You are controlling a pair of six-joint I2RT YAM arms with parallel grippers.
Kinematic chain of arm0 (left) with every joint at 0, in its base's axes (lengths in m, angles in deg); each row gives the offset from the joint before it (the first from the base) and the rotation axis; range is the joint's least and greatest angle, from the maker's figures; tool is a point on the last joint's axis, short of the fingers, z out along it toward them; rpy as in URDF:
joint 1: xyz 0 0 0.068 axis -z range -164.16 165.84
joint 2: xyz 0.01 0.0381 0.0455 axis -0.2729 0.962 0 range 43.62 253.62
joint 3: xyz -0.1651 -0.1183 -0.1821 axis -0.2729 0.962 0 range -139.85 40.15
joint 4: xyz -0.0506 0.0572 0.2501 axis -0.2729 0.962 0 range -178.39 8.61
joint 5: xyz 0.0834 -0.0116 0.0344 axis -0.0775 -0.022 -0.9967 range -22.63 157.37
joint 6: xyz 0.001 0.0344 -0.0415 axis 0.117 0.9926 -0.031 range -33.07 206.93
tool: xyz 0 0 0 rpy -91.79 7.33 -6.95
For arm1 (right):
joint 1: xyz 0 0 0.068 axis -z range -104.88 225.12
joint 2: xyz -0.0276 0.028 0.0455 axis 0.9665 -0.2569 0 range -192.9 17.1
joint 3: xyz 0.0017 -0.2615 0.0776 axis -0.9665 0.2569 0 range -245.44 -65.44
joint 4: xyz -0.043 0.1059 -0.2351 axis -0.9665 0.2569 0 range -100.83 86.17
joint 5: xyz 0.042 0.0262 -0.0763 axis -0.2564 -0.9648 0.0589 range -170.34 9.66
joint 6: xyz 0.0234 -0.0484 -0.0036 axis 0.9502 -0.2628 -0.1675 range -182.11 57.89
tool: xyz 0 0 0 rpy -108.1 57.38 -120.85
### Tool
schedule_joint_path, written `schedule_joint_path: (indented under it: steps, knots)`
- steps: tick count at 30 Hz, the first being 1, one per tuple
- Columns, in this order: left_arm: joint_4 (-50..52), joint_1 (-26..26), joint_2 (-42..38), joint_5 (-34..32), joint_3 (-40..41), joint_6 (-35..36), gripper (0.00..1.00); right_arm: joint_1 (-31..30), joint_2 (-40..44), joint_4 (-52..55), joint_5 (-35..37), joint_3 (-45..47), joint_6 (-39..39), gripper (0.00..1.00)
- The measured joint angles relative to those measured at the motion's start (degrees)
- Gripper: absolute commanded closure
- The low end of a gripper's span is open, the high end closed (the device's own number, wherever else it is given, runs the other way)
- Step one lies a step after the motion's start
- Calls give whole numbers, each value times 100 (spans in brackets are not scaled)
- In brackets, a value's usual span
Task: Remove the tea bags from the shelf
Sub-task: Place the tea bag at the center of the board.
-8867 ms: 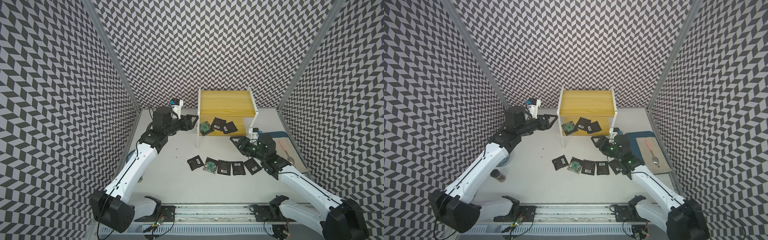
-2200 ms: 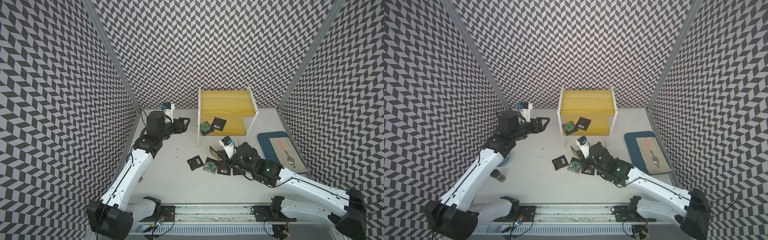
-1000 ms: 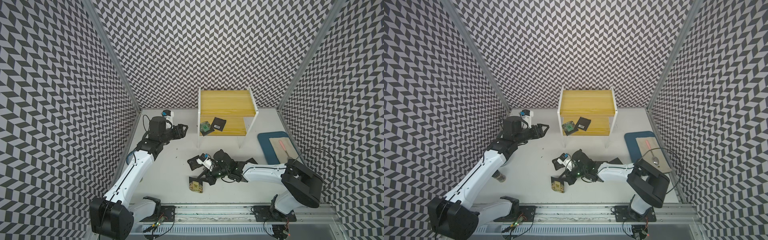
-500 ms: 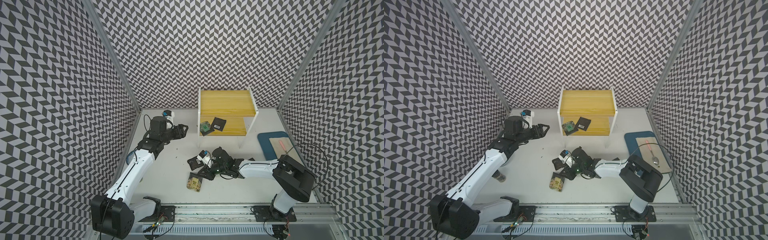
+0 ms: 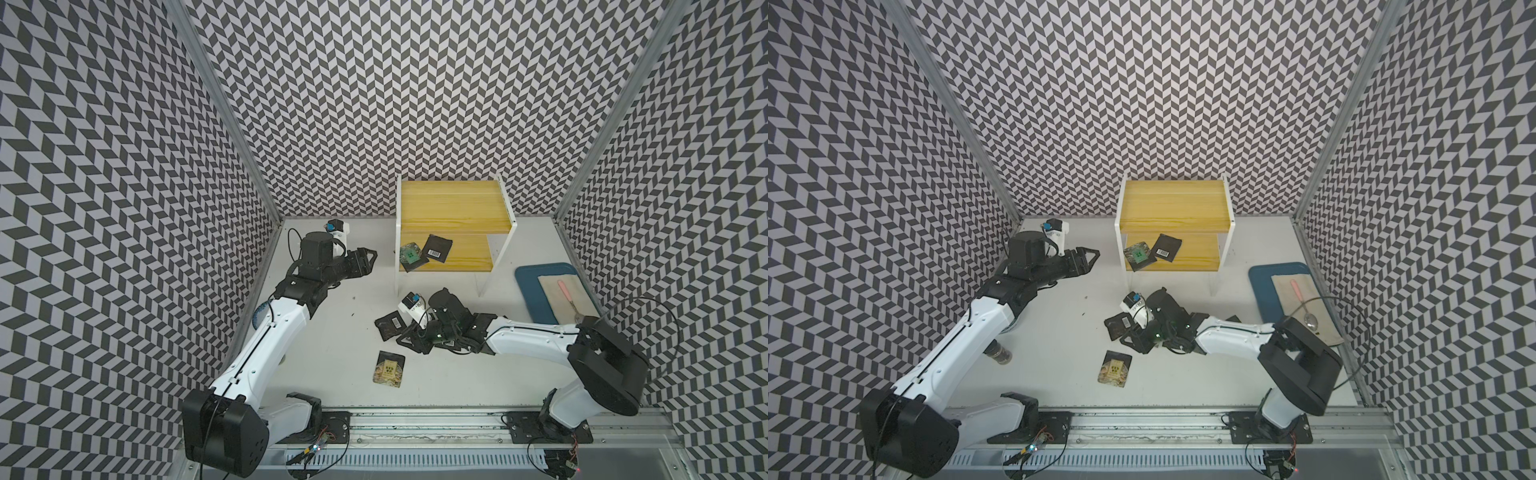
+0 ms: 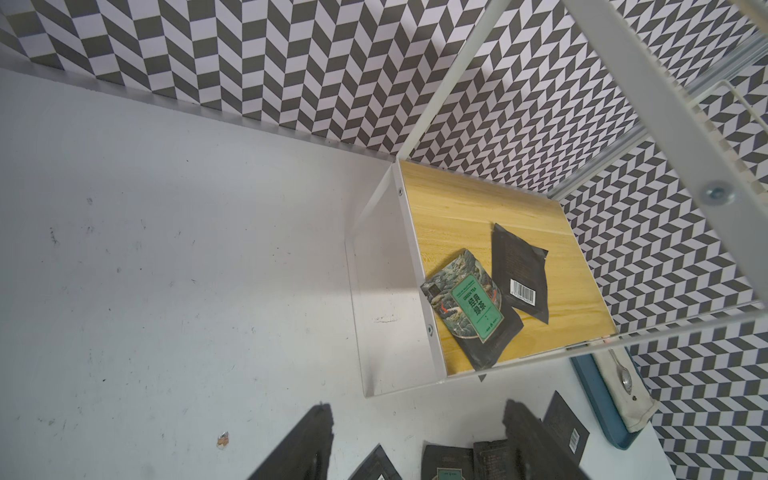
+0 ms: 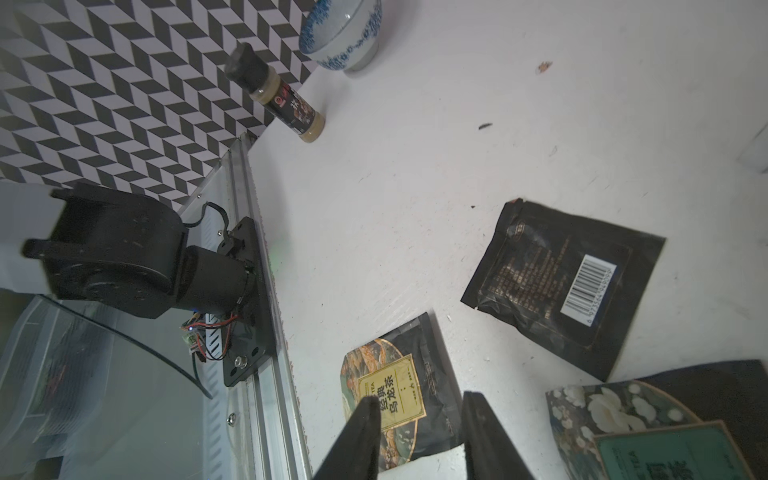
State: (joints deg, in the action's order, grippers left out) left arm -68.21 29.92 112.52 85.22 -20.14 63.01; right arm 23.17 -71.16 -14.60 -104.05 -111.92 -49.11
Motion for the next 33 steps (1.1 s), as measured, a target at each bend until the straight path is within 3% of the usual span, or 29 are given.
schedule_joint_path:
  steps: [19,26,33]
  knots:
    - [-4,17,-2,442,-968,4,35,37,1478,861,1733,-55,-581,36]
    - [-76,138,83,664,-1550,4,32,37,1526,807,2623,-212,-1285,30]
    - [-138,286,293,807,-1753,7,30,37,1635,4,2946,46,-2420,30]
